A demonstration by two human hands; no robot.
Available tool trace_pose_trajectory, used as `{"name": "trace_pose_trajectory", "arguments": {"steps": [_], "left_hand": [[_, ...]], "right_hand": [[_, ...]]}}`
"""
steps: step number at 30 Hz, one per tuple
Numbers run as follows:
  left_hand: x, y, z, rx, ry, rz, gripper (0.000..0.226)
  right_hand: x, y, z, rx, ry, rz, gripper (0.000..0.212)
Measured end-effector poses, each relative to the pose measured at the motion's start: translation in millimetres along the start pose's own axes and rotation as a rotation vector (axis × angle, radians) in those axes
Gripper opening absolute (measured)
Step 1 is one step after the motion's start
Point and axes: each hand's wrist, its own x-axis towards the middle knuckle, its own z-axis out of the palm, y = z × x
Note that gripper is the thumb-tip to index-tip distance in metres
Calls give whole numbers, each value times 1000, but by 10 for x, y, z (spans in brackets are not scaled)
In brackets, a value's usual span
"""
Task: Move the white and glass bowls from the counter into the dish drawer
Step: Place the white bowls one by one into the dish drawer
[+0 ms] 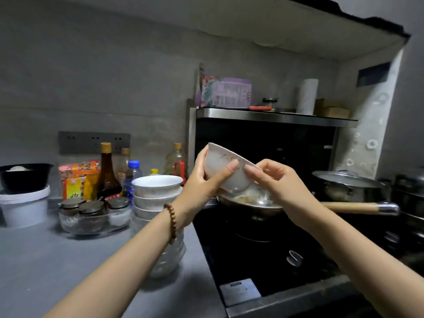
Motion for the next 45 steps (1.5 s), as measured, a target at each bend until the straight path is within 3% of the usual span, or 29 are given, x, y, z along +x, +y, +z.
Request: {"name": "trace_pose_trajectory", "arguments": {"steps": [7,9,11,14,18,21,24,28,33,38,45], "left_hand": [[-195,-714,988,-68,-175,-348,74],[-306,-979,1259,-64,-259,-426,62],[-433,-1255,1493,-75,-367,-482,35],[-651,-1668,1774,-80,-469,-596,39],[-895,-2192,2051,42,-537,-655,52],[-1113,-2557,2188,49,-597,-693,42],[-1321,-2907,2277,29,-591,-821,39],[-1425,-3404,2367,32,-539,-1024,56],[-1550,-4013,2379,-6,-339,-1231,66],[-1629,-4536,2364,36,-248,-1281,55],[-1666,-5024,2431,231,-233,-1284,61]], "right_hand": [[-940,409,-1136,-165,-28,265,36],[-1262,584,-1377,-224,-16,332,33],[-1567,777,-1577,-259,-8,396,34],[-1977,1075,-1833,-269,-22,548,40],[-2413,1478,-2123,-259,-182,791,42],[-2689,1780,-2236,-189,-297,904,27],[-2865,2015,-2285,-143,-323,965,22],[-2915,2322,-2341,-206,-319,1089,23],[-2862,2854,-2357,-327,-314,1162,15],[-2818,3445,-2320,-404,-316,1276,31],[-2822,4005,-2317,-365,-198,1449,29]]}}
